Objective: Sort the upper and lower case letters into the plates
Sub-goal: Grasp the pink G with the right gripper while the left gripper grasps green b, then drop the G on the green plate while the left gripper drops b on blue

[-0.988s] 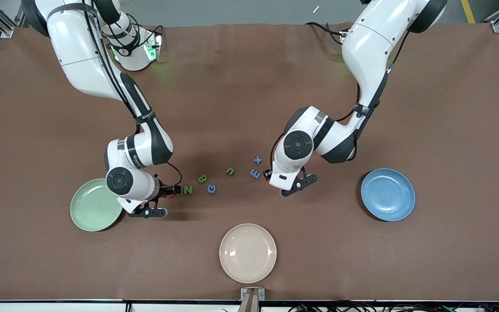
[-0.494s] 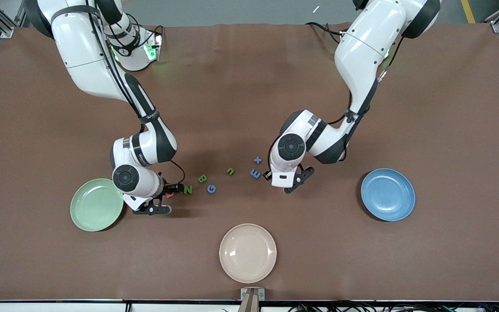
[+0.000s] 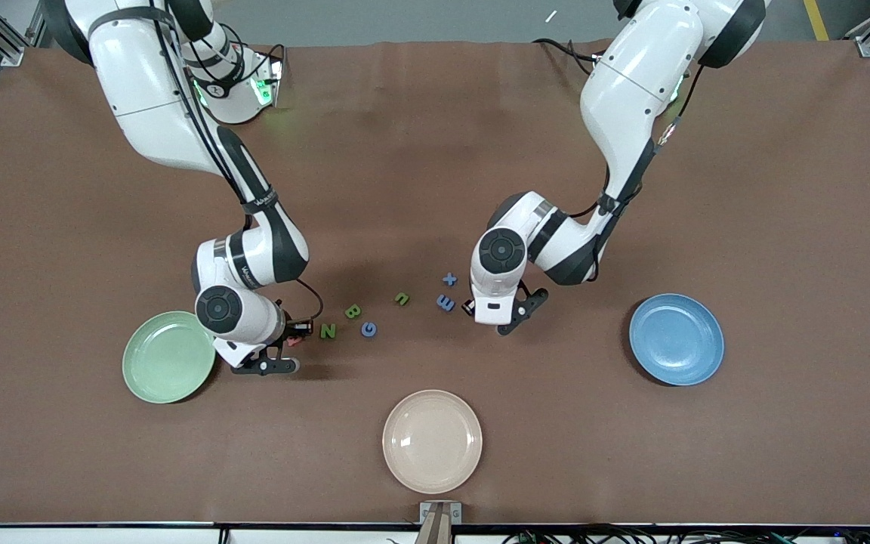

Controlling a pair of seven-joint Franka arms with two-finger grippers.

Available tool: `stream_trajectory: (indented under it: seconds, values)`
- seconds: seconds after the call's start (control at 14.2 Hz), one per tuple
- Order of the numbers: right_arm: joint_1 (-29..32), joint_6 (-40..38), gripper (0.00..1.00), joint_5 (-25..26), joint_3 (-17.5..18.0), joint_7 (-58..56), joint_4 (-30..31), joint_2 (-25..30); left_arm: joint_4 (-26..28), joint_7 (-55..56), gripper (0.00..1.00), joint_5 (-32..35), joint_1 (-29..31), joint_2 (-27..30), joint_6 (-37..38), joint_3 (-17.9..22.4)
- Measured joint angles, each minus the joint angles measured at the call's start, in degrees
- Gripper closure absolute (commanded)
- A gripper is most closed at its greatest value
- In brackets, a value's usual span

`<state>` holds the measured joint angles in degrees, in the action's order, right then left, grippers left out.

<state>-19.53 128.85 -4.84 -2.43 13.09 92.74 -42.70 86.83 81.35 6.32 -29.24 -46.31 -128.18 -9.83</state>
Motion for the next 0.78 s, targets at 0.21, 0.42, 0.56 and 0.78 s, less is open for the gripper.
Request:
stream_trajectory:
  seconds: [0.21,0.42,0.56,0.78]
  values:
    - [0.0,-0.04,0.86,0.0,-0.01,0.01,0.0,0.06,0.27,0.03,0.42,0.01,0.0,-0.02,-0.07,0.0]
    - [0.0,-0.03,0.92,-0.02,-0.04,0.07,-0.08,0.06,0.52,0.08,0.51,0.01,-0.01,-0.3,-0.16,-0.01]
    - [0.0,0.28,0.92,0.07,-0.47,0.02,-1.02,0.07,0.47,0.17,0.66,-0.03,-0.01,-0.32,-0.61,-0.04]
    - [0.26,-0.46,0.92,4.39,-3.67,-2.54,-4.45,0.15,0.36,0.5,0.98,-0.12,-0.01,-0.33,-1.21,-0.11]
